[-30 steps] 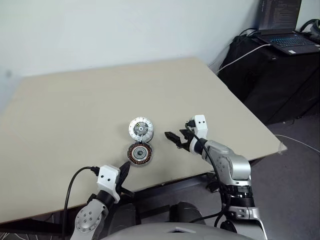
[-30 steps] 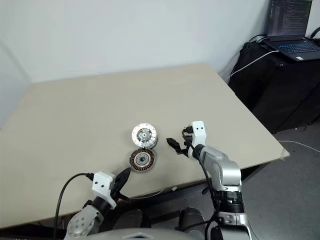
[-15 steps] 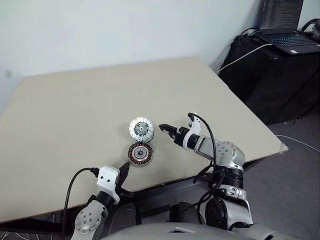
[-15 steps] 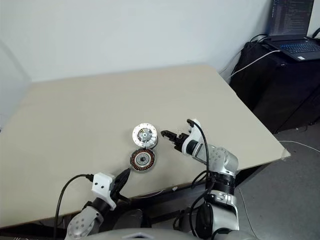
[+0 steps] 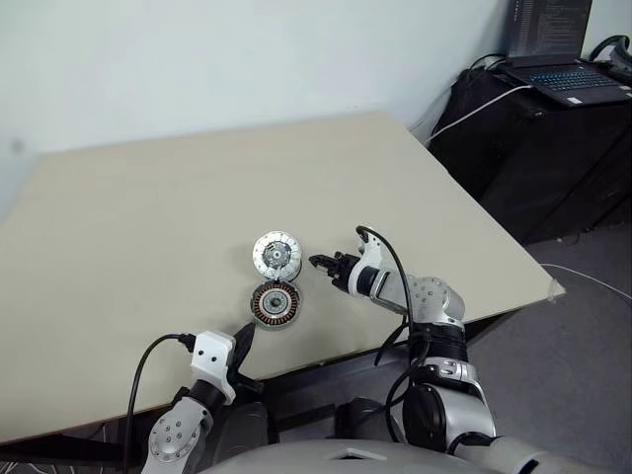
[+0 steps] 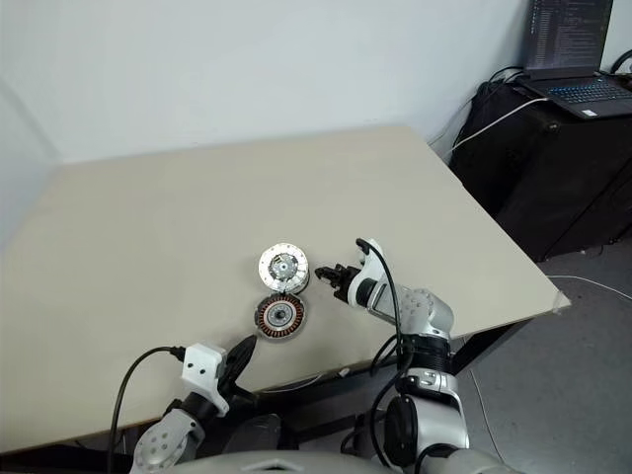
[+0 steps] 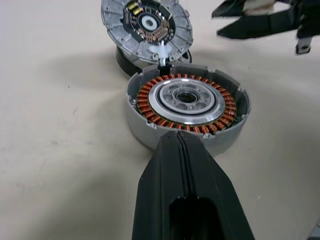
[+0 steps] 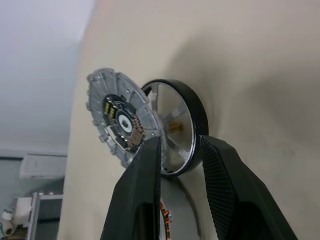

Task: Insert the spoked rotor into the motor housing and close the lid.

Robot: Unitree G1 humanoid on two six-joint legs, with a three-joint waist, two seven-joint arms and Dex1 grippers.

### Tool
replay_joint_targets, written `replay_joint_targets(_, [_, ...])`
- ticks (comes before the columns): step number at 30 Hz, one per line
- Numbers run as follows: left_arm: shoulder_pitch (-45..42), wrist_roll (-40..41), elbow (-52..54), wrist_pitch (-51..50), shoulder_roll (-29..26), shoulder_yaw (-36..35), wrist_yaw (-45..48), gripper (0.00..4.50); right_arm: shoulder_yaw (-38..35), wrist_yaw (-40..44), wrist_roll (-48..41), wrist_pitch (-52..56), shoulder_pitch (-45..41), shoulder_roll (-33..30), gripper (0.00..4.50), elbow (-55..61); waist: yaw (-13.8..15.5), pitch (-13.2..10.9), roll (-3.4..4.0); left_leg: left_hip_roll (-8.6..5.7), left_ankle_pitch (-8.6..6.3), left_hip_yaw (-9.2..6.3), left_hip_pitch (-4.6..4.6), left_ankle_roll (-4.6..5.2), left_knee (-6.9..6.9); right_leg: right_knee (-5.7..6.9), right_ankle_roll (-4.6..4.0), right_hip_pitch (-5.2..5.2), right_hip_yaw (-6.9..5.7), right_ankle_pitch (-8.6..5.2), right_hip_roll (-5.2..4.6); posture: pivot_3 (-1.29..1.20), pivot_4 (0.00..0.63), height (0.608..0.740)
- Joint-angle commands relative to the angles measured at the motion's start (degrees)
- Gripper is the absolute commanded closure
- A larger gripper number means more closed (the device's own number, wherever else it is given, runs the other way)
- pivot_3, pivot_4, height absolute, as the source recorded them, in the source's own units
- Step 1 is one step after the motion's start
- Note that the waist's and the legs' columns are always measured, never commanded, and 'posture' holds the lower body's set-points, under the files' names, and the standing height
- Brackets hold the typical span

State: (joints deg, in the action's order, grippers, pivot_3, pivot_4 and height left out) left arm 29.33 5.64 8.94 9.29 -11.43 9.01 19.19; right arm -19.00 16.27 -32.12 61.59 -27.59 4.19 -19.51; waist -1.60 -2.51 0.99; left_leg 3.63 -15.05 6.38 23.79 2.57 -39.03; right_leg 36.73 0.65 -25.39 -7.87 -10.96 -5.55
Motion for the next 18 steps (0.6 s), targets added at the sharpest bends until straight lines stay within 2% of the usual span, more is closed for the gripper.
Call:
replay_joint_targets(1, [-0.4,-0.1,0.7,1.5,0.2,-0.2,0.0,4.50,2.2,1.1,0.4,-2.7,-2.2,-0.1,3.20,-1.9,0.0,0.0,0.00,0.00,0.00,0.00,0.00,0.00,0.00,0.01,0.00,0.00,0.00,0.00,0.00,0.00,0.000,0.740])
replay_joint_targets(18, [-0.3,0.3,0.3,2.3,-0.2,-1.1,0.1,4.50,3.7,2.0,1.0,-8.2,-3.7,-1.1,3.20,-7.9,0.0,0.0,0.00,-0.01,0.00,0.00,0.00,0.00,0.00,0.00,0.00,0.00,0.01,0.00,0.00,0.00,0.000,0.740])
